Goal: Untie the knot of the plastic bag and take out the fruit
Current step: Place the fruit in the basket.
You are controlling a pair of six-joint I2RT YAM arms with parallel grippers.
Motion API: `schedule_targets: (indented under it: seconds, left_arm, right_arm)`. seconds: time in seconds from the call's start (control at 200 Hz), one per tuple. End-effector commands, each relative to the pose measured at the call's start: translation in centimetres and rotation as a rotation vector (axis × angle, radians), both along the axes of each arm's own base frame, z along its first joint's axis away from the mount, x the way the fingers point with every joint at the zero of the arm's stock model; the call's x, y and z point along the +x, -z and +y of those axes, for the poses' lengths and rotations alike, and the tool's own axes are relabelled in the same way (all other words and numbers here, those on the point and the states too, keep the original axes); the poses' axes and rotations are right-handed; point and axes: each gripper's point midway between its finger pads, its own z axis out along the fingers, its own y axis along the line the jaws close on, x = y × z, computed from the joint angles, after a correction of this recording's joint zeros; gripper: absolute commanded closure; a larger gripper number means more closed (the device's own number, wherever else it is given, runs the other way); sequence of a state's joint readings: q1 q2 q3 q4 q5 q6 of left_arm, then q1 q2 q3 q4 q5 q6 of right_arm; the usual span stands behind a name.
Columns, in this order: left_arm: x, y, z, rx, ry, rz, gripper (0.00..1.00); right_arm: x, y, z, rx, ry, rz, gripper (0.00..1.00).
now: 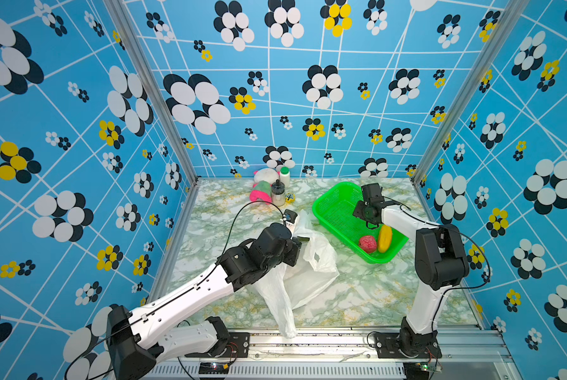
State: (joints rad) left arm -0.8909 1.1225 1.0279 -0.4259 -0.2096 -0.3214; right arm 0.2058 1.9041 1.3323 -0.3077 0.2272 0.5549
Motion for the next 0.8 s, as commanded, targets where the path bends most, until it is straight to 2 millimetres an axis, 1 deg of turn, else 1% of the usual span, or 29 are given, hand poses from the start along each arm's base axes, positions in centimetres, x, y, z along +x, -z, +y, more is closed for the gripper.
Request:
schedule_targets:
  seconds: [0.0,0.02,0.155,0.22,0.27,0.35,0.535,0.59,0.68,0.745,0.795]
  left_arm:
    - [0.1,-0.2,0.5,0.016,0.0,-0.008,1.0]
    - [0.1,-0.3,0.4,0.015,0.002,-0.009,1.0]
    - [0.0,-0.1,0.4,0.013,0.004,-0.003,1.0]
    - [-0.1,0.0,0.5,0.014,0.004,0.0,1.0]
    - [-0.1,-0.1,0.5,0.01,0.002,0.001,1.0]
    - [-0.2,-0.1,0.6,0.008,0.004,0.001,1.0]
    - [-0.3,-0.5,0.8,0.0,0.001,-0.008,1.0]
    - [-0.3,-0.6,0.7,-0.002,0.003,-0.009,1.0]
    - [-0.3,-0.4,0.6,0.0,0.005,-0.006,1.0]
    - [-0.2,-0.3,0.6,0.002,0.004,-0.003,1.0]
    - [-0.2,-0.4,0.6,0.001,0.004,-0.005,1.0]
  right_arm:
    - [-1.1,0.9,-1.1,-0.038,0.026,0.055,0.5]
    - [-1.1,0.8,-1.1,-0.039,0.027,0.052,0.5]
    - [-1.6,1.7,-1.4,-0.051,0.033,0.076,0.47]
    - [-1.8,1.9,-1.5,-0.053,0.036,0.079,0.43]
    - [-1.9,1.9,-1.6,-0.054,0.039,0.081,0.38]
    - [-2.2,1.9,-1.6,-0.053,0.043,0.078,0.33]
    - [-2.5,1.4,-1.7,-0.054,0.038,0.068,0.26]
    - [-2.5,0.8,-1.6,-0.051,0.033,0.059,0.25]
    - [-2.7,-0.4,-1.5,-0.044,0.024,0.037,0.18]
    - [-3.0,-1.9,-1.6,-0.041,0.024,0.016,0.16]
    - [-3.5,-3.5,-1.6,-0.038,0.021,-0.014,0.14]
